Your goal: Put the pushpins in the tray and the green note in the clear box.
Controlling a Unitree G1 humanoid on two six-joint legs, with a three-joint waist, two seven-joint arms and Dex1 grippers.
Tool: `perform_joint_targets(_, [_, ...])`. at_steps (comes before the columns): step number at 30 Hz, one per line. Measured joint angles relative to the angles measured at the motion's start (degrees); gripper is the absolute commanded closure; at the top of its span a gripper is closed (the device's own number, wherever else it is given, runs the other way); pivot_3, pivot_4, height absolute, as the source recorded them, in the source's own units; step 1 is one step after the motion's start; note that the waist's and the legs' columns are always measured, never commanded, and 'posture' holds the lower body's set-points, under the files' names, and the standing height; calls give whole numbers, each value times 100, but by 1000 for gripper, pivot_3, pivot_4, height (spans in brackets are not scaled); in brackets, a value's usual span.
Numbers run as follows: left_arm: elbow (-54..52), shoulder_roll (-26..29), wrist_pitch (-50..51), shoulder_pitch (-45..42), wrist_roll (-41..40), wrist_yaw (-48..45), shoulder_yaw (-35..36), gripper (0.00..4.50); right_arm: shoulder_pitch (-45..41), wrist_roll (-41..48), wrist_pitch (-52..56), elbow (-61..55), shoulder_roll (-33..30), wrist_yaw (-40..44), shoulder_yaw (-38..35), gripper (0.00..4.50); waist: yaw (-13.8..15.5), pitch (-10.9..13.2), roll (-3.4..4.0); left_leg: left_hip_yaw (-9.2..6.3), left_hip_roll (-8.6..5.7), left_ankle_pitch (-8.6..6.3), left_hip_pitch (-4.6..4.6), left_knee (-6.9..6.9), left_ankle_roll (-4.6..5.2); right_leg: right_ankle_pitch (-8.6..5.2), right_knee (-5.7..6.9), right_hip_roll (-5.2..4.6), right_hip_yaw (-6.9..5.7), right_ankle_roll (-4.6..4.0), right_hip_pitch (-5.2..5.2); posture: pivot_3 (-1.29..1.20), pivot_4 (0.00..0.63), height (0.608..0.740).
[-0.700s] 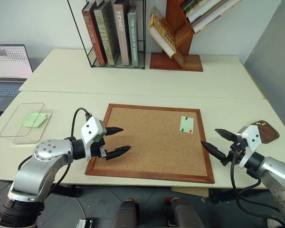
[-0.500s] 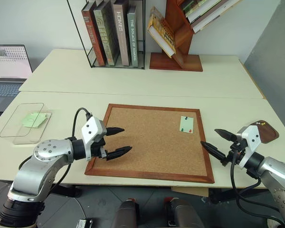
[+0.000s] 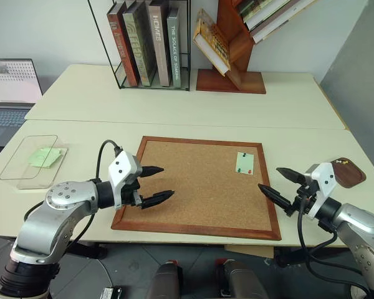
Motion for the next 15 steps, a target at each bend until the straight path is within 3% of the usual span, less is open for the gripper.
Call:
perform_joint_targets(2, [-1,-66,3,-84,-10,5,0,441,-51,4,78,-36,-15,-14,10,183,1,0,0,2,-2,0,0,0,0,1,0,0,1,2,0,0,150,740])
perform_joint_targets(3, [-5,-106,3,-105,-32,5,-1,787,-111,7,111,-50,-22,-16,13,183,1,0,0,2,-2,0,-1,0,0,3,-1,0,2,4,0,0,150,740])
perform_joint_targets(15, [-8,-488,-62,-90,141,96,-478,2841,-364,6,269,-85,-35,-38,75,183,0,0,0,2,-2,0,-1,1,0,4,-1,1,3,7,1,0,150,740])
